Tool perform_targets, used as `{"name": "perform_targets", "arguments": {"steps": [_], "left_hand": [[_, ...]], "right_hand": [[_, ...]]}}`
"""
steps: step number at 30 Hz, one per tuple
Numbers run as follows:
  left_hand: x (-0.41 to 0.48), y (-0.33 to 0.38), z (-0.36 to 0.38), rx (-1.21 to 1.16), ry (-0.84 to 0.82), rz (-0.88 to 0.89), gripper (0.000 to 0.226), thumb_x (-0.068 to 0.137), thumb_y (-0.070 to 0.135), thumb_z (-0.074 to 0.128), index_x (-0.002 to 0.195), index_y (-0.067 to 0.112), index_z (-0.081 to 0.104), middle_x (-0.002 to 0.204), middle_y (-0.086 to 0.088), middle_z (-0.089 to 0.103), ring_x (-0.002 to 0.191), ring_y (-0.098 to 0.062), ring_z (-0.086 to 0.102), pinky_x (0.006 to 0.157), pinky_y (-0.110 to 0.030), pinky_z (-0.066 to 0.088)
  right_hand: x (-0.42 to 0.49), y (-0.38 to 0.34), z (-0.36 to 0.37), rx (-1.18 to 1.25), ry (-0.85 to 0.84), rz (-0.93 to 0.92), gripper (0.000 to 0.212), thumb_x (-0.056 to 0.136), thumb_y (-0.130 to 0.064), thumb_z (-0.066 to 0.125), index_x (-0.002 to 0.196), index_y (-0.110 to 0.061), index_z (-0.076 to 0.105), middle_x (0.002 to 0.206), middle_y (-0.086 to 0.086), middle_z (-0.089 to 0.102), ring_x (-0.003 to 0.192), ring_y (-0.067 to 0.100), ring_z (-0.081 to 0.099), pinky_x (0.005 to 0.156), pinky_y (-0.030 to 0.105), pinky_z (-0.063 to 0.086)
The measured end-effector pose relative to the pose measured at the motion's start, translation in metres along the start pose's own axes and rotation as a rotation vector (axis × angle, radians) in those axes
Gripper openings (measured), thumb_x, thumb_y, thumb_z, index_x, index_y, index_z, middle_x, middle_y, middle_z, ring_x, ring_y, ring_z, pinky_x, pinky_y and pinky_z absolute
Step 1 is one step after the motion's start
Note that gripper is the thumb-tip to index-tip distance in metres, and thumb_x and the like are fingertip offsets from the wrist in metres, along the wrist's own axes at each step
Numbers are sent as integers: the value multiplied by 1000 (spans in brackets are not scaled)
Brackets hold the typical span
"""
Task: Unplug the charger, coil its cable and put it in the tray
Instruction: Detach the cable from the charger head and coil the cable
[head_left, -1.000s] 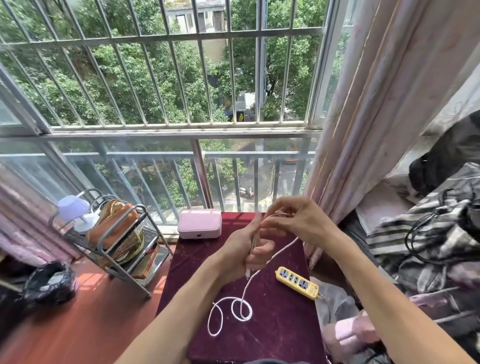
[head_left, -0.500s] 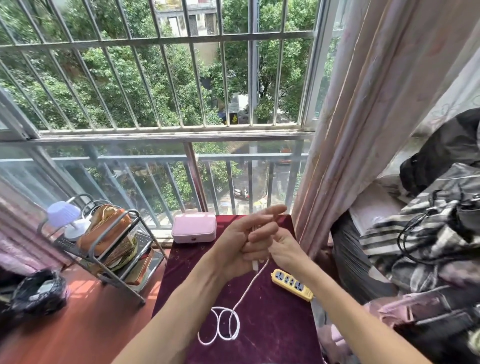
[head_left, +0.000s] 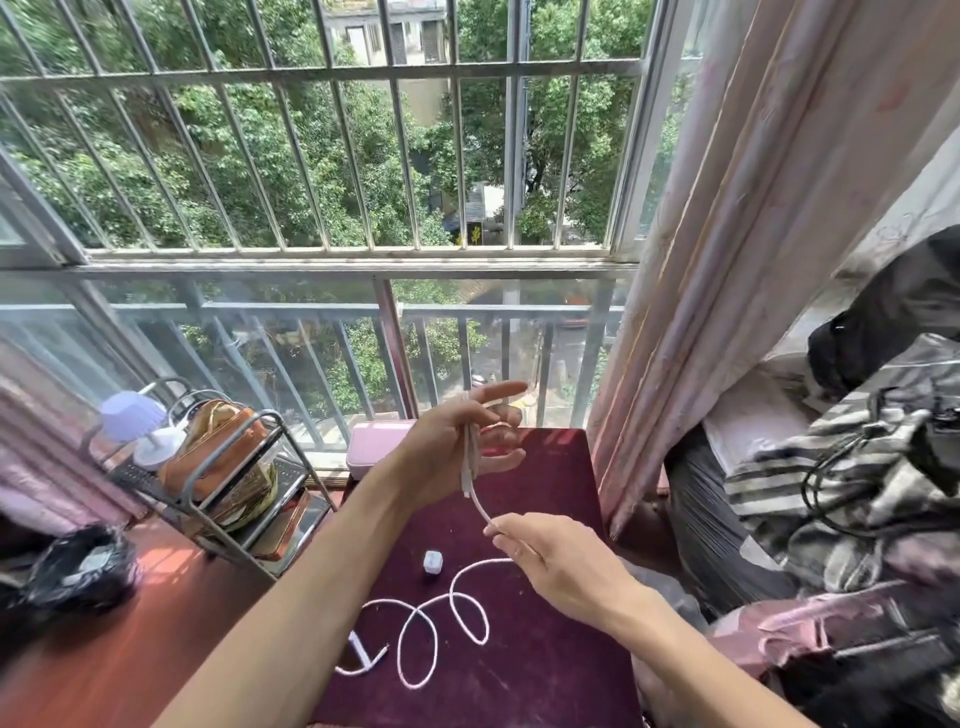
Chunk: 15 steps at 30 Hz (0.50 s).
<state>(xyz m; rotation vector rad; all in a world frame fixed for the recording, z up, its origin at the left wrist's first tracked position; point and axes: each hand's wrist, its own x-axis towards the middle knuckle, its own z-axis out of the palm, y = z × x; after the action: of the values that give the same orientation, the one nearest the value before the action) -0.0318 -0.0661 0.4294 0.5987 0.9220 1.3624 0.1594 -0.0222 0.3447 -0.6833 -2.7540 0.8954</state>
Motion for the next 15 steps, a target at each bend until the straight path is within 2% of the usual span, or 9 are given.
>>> {"name": "perform_targets", "arguments": {"steps": [3, 6, 9, 10, 12, 13, 15], "left_hand": [[0, -7, -17, 35, 42, -20, 49, 93, 2, 46, 141, 6, 52, 94, -8, 66, 82, -20, 68, 101, -59, 49], [2, -17, -26, 36, 48, -44, 44, 92, 6, 54, 136, 11, 60, 99, -8, 69, 96, -24, 69, 103, -67, 44], [3, -26, -24, 128, 58, -60, 41, 91, 6, 50, 129, 13, 63, 100, -8, 71, 105, -25, 69, 99, -64, 48], [2, -29, -21, 181, 62, -71, 41, 90, 5, 47, 126, 13, 64, 101, -7, 72, 104, -24, 70, 93, -59, 52], [1, -36, -16, 284, 62, -99, 40, 89, 2, 45, 121, 11, 67, 105, -10, 71, 98, -22, 70, 81, -46, 55], [0, -39, -13, 330, 51, -112, 40, 88, 1, 45, 121, 8, 67, 109, -13, 70, 98, -22, 70, 81, -43, 55], [-1, -46, -7, 419, 4, -145, 36, 89, 5, 48, 120, 7, 66, 118, -16, 70, 107, -26, 69, 91, -49, 54]], "right_hand": [[-4, -1, -15, -33, 24, -50, 25, 108, -43, 50, 123, -37, 69, 102, -11, 72, 94, 9, 68, 84, 33, 55], [-6, -5, -27, -53, 45, -128, 24, 107, -41, 54, 121, -35, 72, 95, -10, 70, 87, 7, 65, 79, 30, 53], [-6, -16, -40, -55, 62, -202, 20, 106, -37, 59, 114, -31, 76, 93, -10, 68, 83, 1, 58, 72, 15, 45], [-4, -20, -46, -51, 57, -225, 19, 105, -35, 61, 113, -29, 78, 94, -11, 68, 84, 1, 58, 72, 11, 42], [1, -30, -63, -37, 19, -248, 18, 104, -33, 64, 112, -30, 80, 97, -12, 69, 89, 2, 64, 76, 18, 48], [5, -34, -74, -20, -7, -242, 16, 102, -34, 66, 110, -30, 80, 99, -13, 70, 92, 2, 66, 77, 22, 51], [14, -35, -103, 19, -37, -218, 11, 98, -34, 72, 103, -31, 82, 91, -16, 67, 86, 0, 65, 72, 21, 51]]}}
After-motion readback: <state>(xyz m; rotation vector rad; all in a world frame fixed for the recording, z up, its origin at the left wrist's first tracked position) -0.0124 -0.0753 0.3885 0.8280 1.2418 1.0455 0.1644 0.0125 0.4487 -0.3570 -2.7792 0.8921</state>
